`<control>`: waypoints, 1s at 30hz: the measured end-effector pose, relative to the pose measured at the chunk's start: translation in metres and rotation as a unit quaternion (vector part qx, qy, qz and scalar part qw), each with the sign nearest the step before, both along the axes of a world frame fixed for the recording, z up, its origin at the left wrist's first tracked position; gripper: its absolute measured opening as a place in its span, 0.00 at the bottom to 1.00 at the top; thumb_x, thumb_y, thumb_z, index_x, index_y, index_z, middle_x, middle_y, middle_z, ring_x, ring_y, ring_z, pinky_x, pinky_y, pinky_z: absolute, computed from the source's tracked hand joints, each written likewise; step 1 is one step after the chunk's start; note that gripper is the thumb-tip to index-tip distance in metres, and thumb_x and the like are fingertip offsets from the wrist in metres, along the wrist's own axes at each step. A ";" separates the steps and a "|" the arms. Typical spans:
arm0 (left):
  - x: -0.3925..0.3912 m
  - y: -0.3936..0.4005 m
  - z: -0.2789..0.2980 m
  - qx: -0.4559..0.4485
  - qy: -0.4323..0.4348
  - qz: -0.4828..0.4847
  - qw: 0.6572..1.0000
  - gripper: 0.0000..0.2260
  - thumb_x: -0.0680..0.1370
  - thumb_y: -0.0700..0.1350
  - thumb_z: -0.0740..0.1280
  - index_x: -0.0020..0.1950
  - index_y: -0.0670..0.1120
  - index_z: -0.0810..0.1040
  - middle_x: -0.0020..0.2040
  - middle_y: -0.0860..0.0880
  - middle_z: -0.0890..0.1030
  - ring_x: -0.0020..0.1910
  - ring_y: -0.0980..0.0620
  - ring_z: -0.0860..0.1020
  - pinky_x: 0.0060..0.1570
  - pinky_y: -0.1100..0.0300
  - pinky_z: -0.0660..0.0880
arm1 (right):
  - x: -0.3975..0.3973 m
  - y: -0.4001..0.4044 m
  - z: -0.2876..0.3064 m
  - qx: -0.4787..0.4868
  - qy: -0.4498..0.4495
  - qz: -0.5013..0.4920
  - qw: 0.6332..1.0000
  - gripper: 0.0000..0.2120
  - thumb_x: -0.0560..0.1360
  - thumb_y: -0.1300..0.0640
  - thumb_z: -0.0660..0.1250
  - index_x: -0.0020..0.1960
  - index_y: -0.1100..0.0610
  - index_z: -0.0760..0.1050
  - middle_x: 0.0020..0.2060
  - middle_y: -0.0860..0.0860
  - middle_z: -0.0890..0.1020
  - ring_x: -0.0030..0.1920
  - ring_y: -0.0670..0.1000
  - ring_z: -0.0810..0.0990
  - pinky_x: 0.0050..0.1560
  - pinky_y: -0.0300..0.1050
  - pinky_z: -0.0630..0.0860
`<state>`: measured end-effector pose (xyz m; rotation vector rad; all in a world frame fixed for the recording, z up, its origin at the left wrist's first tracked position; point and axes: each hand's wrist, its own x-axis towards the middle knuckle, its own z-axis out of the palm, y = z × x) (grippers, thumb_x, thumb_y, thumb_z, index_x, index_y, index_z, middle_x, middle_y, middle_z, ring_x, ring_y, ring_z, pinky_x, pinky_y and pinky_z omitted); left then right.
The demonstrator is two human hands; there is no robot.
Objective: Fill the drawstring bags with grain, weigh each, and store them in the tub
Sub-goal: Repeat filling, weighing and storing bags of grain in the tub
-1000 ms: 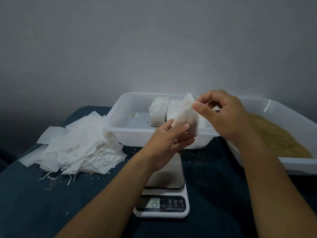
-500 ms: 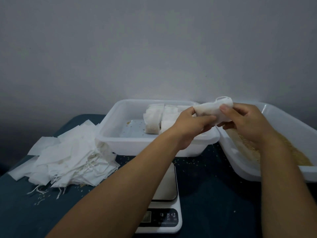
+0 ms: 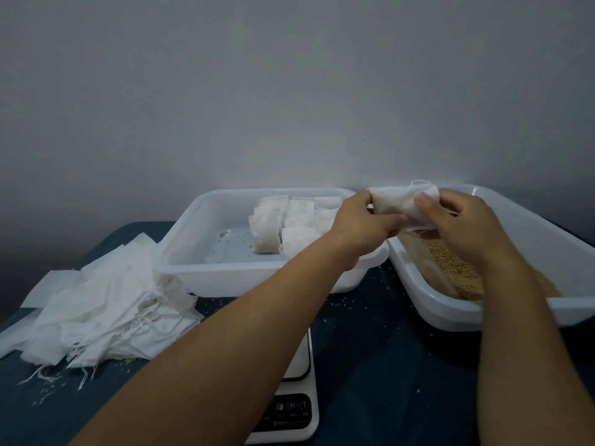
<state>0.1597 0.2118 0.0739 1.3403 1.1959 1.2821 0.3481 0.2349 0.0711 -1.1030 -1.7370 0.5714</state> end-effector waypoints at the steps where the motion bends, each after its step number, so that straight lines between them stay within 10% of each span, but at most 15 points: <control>1: 0.001 0.000 0.000 0.000 0.000 0.000 1.000 0.14 0.75 0.39 0.78 0.56 0.49 0.79 0.51 0.44 0.84 0.46 0.48 0.86 0.54 0.51 0.85 | 0.000 0.000 0.000 -0.020 0.026 0.015 0.999 0.11 0.80 0.37 0.68 0.48 0.40 0.85 0.45 0.40 0.87 0.43 0.44 0.88 0.40 0.40 0.84; 9: 0.004 0.000 -0.005 -0.007 0.005 0.015 1.000 0.15 0.74 0.38 0.78 0.58 0.44 0.80 0.52 0.41 0.85 0.49 0.45 0.86 0.57 0.46 0.84 | 0.003 0.004 -0.003 0.020 -0.058 -0.095 0.994 0.26 0.80 0.32 0.64 0.41 0.54 0.82 0.34 0.44 0.84 0.35 0.43 0.85 0.38 0.47 0.80; 16: 0.005 0.001 -0.009 -0.010 -0.016 0.010 1.000 0.15 0.75 0.38 0.77 0.59 0.44 0.79 0.52 0.42 0.84 0.45 0.49 0.85 0.56 0.47 0.84 | -0.001 -0.001 0.001 -0.003 -0.013 -0.037 0.999 0.14 0.76 0.29 0.64 0.43 0.35 0.83 0.42 0.39 0.87 0.46 0.47 0.86 0.49 0.49 0.82; 25: 0.001 0.001 -0.016 -0.019 -0.044 0.014 0.999 0.14 0.74 0.39 0.78 0.57 0.45 0.79 0.52 0.42 0.85 0.52 0.43 0.86 0.58 0.46 0.84 | -0.003 -0.001 0.000 0.030 -0.093 -0.100 0.990 0.27 0.81 0.33 0.63 0.36 0.54 0.79 0.31 0.50 0.81 0.36 0.54 0.80 0.35 0.45 0.71; 30: 0.001 -0.003 -0.015 -0.025 -0.096 0.001 0.995 0.15 0.75 0.37 0.78 0.57 0.45 0.79 0.55 0.41 0.84 0.47 0.47 0.85 0.58 0.47 0.84 | -0.005 -0.004 0.006 0.036 -0.015 -0.061 0.997 0.18 0.80 0.36 0.65 0.40 0.46 0.80 0.36 0.41 0.82 0.40 0.48 0.80 0.41 0.46 0.74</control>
